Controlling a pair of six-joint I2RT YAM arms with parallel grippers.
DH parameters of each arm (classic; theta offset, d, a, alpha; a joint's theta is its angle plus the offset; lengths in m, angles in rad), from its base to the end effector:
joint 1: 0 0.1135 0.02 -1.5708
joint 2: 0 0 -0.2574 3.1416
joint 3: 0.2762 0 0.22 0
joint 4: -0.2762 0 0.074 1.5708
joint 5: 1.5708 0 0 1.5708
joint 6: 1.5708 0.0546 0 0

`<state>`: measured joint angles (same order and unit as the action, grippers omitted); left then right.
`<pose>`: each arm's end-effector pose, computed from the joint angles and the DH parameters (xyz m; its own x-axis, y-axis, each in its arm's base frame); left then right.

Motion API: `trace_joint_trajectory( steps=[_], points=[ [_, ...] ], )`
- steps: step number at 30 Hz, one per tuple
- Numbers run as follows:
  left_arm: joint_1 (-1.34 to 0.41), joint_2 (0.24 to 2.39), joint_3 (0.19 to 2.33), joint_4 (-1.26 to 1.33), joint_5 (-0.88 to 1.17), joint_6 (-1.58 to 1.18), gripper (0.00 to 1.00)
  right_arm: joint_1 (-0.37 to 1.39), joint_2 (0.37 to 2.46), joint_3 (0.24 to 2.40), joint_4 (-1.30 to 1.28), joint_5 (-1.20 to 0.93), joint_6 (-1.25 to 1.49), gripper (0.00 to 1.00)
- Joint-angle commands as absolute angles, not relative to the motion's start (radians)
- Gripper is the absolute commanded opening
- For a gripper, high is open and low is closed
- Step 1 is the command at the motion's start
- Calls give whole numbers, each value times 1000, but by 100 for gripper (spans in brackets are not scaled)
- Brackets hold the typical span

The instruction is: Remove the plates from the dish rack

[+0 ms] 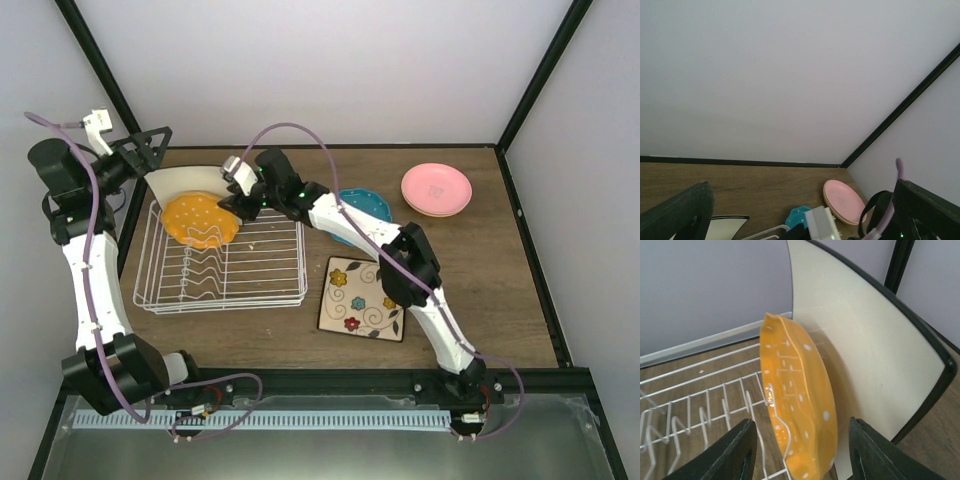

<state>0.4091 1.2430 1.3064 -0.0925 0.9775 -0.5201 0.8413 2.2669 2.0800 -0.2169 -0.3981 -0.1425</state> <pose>0.2465 0.0575 0.4274 -0.2905 -0.4288 -0.8554 0.4536 0.7254 -0.5177 0.3298 0.4007 0.2818 -0.1279 -0.3395 -0.9319 -0.9526 0.3035 0.0202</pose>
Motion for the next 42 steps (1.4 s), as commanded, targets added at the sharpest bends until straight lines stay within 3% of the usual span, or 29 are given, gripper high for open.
trace_joint_trajectory(
  steps=[1,15,18,22,29,42],
  points=[
    [405,1238,1307,-84,984,-512,100,860,2321,2105,-121,-356,-162,51],
    [405,1253,1306,-60,982,-527,100,861,2456,2224,-116,-385,-148,52],
    [405,1256,1305,-56,980,-530,100,862,2492,2224,-108,-393,-134,45],
    [405,1257,1307,-53,981,-534,100,862,2502,2224,-95,-390,-127,22],
    [405,1258,1301,-50,980,-534,100,862,2491,2223,-110,-379,-134,2],
    [405,1259,1300,-45,981,-534,100,870,2351,2199,-52,-304,-167,1]
  ],
)
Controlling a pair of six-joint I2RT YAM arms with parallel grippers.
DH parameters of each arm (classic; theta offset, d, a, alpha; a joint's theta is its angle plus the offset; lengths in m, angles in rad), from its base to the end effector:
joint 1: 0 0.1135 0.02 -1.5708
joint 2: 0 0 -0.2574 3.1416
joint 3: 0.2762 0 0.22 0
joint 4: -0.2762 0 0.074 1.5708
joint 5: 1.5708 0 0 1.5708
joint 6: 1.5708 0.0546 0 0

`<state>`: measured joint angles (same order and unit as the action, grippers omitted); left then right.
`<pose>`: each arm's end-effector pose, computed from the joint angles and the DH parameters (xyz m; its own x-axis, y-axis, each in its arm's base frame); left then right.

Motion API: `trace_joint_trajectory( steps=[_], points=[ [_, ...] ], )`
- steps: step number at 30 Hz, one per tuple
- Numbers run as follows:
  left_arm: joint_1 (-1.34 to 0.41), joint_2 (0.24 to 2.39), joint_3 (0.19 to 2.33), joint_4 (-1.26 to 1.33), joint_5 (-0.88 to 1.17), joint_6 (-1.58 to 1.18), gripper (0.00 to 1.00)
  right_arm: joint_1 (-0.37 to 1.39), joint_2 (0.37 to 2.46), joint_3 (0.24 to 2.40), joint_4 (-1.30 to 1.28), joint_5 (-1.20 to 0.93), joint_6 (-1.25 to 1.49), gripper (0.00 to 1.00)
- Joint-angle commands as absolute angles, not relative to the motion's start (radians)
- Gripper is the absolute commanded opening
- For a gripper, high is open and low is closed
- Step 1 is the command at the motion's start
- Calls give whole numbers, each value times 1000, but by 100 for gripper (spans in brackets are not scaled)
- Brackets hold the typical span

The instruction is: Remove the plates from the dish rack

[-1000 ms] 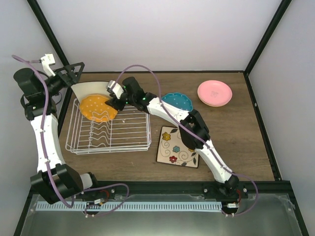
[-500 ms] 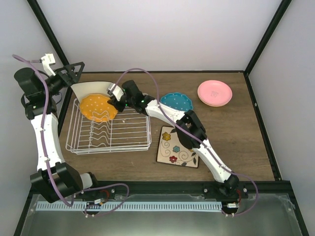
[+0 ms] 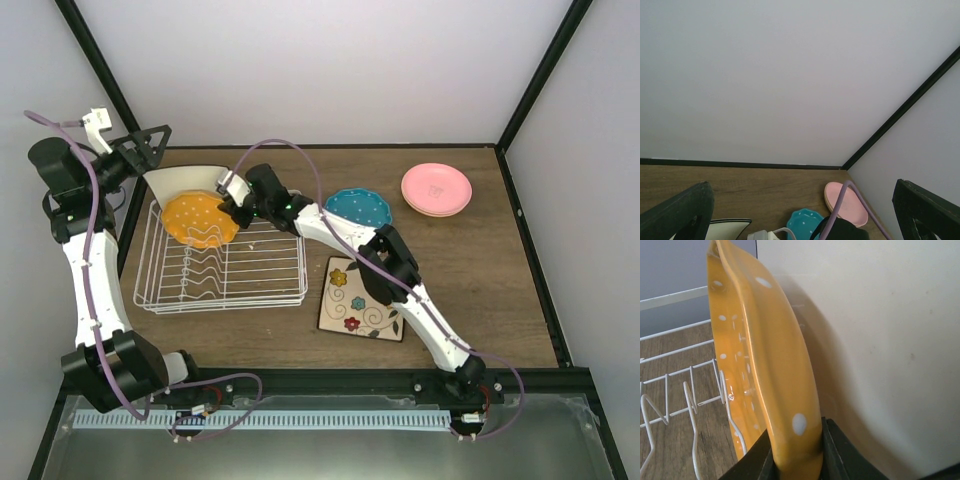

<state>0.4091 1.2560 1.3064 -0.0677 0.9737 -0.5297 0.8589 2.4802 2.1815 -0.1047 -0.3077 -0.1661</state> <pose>0.2504 0.0594 0.4270 -0.2840 -0.4328 -0.8556 0.4536 0.7255 -0.5175 0.3527 0.4340 0.2172 -0.1035 -0.3612 -0.9267 -0.9335 0.3569 -0.0348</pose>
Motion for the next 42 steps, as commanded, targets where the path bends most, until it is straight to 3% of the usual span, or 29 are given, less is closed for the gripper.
trace_joint_trajectory(
  steps=[1,14,28,35,42],
  points=[
    [404,1259,1301,-44,980,-535,100,870,2336,2197,-44,-294,-174,1],
    [405,1252,1288,-35,977,-544,100,868,2111,2116,-70,-219,-286,1],
    [405,1261,1276,6,966,-581,100,794,1687,1730,-132,-171,-189,1],
    [405,1271,1276,23,972,-596,100,463,1530,1619,-156,-234,145,1],
    [403,1274,1281,28,979,-602,100,141,1604,1565,-329,-545,404,1]
  ],
)
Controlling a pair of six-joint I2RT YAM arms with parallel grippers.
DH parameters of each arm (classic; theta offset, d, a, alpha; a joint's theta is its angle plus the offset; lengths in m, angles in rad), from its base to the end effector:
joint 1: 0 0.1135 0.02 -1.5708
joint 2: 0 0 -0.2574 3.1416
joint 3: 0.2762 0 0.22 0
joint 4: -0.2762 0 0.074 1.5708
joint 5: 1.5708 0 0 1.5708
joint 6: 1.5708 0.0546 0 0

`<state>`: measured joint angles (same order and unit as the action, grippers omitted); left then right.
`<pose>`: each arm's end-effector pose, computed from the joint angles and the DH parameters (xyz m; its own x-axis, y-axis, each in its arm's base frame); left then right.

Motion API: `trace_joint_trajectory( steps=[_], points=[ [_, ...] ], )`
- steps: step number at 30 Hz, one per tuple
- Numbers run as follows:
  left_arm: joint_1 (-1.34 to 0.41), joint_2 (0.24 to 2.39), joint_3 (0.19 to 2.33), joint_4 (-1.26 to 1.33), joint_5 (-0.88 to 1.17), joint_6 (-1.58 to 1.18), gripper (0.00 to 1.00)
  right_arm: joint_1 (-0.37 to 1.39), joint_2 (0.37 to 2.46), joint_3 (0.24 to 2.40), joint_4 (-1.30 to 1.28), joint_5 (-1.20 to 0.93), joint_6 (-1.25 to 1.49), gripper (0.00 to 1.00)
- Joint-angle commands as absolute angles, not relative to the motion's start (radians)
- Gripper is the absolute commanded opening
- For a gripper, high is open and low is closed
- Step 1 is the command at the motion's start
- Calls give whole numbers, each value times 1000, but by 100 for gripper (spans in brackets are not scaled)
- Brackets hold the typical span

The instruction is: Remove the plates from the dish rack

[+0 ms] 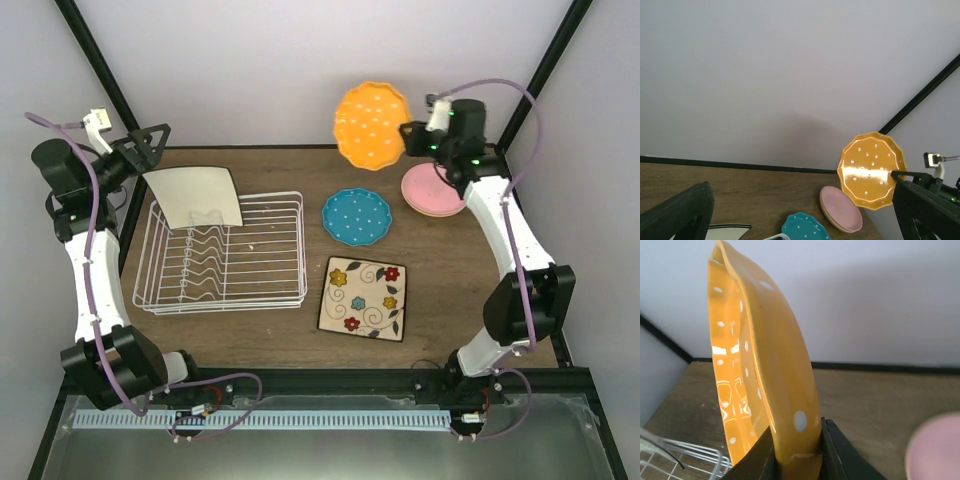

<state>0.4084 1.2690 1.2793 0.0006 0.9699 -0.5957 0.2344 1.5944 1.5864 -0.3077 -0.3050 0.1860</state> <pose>0.2559 0.0617 0.4226 -0.2905 -0.4713 -0.8328 0.4463 0.7031 -0.5536 0.3445 0.0991 0.3900 -0.3891 0.0884 -0.9169 -0.4347 0.8599 0.2674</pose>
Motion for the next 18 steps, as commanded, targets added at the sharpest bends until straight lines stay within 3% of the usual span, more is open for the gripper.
trace_joint_trajectory(
  steps=[1,7,18],
  points=[
    [403,1272,1280,25,980,-600,100,116,1620,1547,-340,-592,425,1],
    [403,1263,1277,13,982,-594,100,74,1678,1430,-341,-730,457,1],
    [403,1256,1273,2,989,-592,100,74,1735,1292,-286,-734,454,1]
  ],
)
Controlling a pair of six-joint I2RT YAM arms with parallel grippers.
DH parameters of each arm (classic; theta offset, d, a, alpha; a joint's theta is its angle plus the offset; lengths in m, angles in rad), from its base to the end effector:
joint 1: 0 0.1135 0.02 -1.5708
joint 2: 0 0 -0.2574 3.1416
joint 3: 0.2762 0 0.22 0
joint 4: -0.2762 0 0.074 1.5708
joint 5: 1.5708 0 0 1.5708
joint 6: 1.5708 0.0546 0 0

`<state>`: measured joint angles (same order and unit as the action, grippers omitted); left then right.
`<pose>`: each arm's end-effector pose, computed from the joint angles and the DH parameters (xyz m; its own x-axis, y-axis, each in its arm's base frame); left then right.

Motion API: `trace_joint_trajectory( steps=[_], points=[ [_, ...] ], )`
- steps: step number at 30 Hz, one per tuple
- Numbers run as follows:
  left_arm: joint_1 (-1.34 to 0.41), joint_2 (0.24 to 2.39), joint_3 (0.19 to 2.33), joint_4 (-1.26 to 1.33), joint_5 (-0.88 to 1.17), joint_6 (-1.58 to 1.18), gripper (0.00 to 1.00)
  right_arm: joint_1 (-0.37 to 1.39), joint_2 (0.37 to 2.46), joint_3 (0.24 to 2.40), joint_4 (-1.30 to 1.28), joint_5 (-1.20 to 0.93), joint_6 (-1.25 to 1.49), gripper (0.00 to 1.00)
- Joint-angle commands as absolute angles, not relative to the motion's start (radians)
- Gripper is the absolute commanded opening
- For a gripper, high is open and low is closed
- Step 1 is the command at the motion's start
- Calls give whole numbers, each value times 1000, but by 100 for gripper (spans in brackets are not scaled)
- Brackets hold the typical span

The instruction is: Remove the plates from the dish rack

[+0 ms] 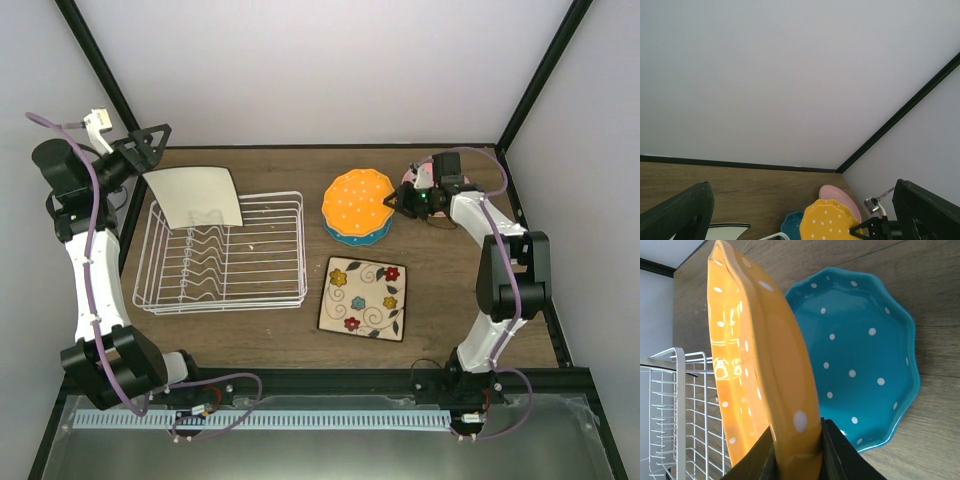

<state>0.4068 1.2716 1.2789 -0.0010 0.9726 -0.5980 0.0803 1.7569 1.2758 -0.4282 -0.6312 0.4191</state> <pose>0.2567 0.0615 0.4217 -0.2970 -0.4732 -0.8294 0.4463 0.6991 -0.5587 0.3518 0.0606 0.2285 -0.8919 0.2578 -0.3716 -0.0691 0.7343 0.6753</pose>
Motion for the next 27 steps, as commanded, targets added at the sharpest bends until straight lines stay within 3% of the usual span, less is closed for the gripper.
trace_joint_trajectory(
  steps=[1,27],
  points=[
    [403,1256,1274,2,991,-592,100,74,1744,1292,-283,-737,456,1],
    [403,1253,1275,-8,996,-583,100,74,1893,1296,-235,-692,463,1]
  ],
)
